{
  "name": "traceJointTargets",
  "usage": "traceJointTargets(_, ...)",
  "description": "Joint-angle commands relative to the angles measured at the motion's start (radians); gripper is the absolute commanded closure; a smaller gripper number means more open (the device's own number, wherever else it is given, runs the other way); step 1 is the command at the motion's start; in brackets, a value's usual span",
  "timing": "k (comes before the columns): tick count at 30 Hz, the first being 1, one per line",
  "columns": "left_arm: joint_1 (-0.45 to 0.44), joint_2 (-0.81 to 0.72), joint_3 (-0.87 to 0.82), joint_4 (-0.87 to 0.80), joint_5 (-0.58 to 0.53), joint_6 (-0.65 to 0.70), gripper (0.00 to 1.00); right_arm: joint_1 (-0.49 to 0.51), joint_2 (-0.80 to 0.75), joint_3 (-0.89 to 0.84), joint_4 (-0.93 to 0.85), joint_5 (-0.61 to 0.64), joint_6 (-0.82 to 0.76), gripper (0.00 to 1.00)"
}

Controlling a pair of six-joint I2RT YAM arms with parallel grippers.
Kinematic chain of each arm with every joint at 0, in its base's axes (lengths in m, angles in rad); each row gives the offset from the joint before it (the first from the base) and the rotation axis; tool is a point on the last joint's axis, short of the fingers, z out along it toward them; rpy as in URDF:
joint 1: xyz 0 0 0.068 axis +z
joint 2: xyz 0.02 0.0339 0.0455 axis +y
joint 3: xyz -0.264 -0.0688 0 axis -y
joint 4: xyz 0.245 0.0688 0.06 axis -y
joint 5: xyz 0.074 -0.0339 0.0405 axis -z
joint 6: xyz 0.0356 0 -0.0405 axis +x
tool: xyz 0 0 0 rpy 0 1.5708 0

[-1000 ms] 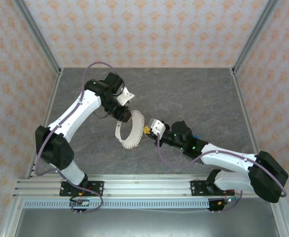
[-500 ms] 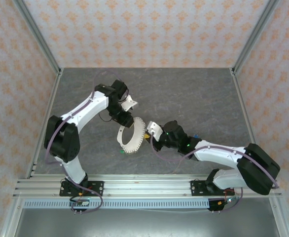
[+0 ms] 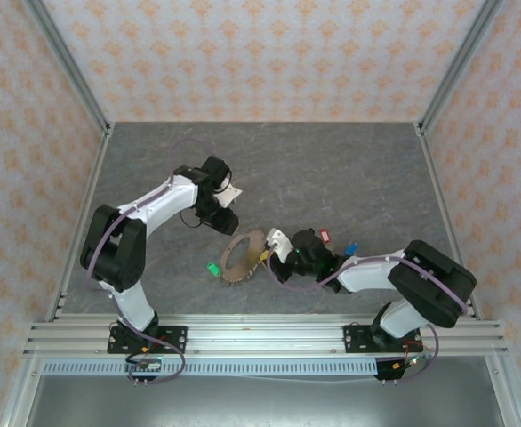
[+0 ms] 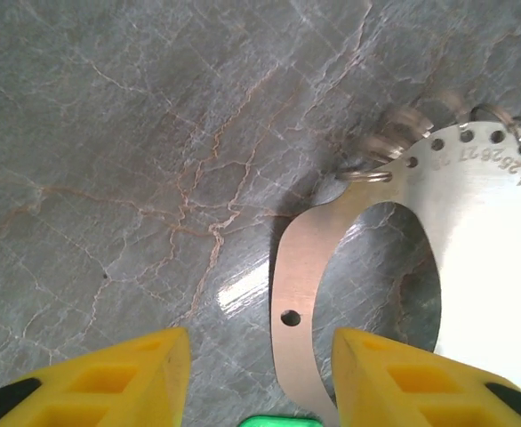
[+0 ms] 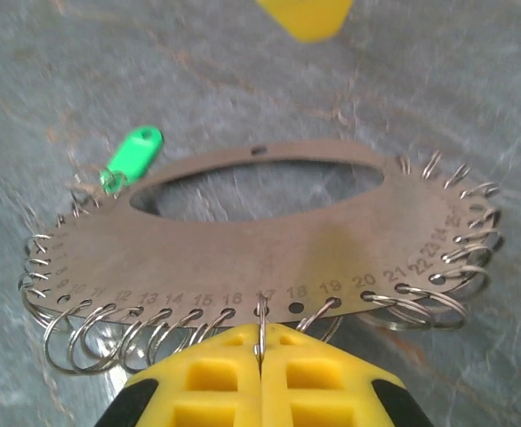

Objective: Put the keys on the keyring

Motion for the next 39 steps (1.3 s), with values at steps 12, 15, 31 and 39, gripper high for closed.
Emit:
traceJointTargets(12,0.015,-0.436,-0.17,0.281,0.411,0.143,0.59,-0.09,-0.203,0.05,0.153,-0.3,0.05,1.0)
traceJointTargets(15,0.015,-0.44,-0.157,0.213,0.53,0.239,0.6,-0.097,-0.215,0.102,0.029,-0.3,-0.006,1.0)
traceJointTargets(31,-0.028,-0.616,-0.451,0.478,0.548,0.401,0.65,-0.109,-0.249,0.36,-0.73,-0.267,-0.531,1.0)
traceJointTargets(39,-0.129,-0.726,-0.673,0.861,0.334,0.229,0.62,-0.151,-0.189,0.404,-0.73,-0.462,-0.548,1.0)
